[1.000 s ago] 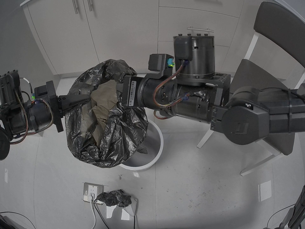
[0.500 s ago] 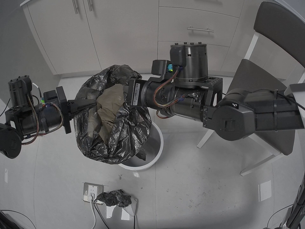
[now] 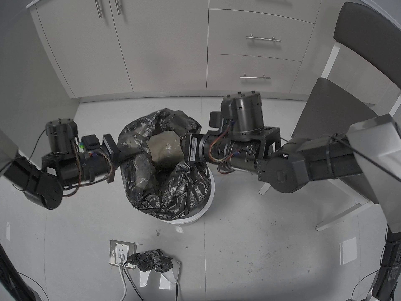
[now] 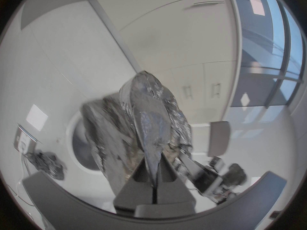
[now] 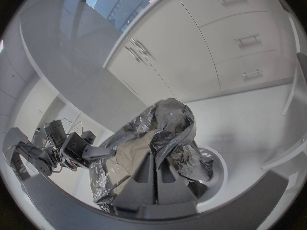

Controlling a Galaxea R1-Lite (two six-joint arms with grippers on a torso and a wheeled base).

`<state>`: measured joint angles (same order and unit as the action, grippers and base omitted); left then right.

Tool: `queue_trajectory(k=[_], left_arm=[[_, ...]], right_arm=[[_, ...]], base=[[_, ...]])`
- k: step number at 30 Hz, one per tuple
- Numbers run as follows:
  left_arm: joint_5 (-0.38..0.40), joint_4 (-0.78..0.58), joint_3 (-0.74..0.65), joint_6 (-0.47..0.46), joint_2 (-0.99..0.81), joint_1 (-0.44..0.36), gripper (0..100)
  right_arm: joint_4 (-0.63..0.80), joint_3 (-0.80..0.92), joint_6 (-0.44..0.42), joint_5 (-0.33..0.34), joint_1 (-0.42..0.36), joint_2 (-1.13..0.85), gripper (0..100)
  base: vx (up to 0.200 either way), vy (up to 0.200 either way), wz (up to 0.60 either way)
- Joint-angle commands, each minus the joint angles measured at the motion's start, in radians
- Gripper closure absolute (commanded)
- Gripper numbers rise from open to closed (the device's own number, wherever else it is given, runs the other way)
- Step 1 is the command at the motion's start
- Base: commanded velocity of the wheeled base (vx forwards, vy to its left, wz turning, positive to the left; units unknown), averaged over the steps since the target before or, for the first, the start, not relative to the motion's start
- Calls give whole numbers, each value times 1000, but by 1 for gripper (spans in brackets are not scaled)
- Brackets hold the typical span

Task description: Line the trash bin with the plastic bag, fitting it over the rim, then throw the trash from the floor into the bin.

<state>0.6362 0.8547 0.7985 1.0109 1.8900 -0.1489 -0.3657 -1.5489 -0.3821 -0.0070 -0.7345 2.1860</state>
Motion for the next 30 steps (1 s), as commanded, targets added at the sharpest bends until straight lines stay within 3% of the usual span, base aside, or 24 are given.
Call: queue_trajectory(k=[1, 16, 23, 30], left_arm=[[-141, 26, 42, -106, 213, -64, 100], [-158, 26, 62, -141, 244, -64, 100], [-230, 23, 68, -242, 264, -61, 100], [-276, 26, 68, -264, 288, -64, 100]], right_arm=[[-9, 32, -4, -8, 53, 149, 100], [-9, -11, -6, -10, 66, 156, 100], [-9, -42, 8, -62, 67, 178, 100], [-9, -46, 8, -67, 67, 204, 100]], base=[[0, 0, 0], [0, 0, 0], [0, 0, 0], [0, 0, 0]])
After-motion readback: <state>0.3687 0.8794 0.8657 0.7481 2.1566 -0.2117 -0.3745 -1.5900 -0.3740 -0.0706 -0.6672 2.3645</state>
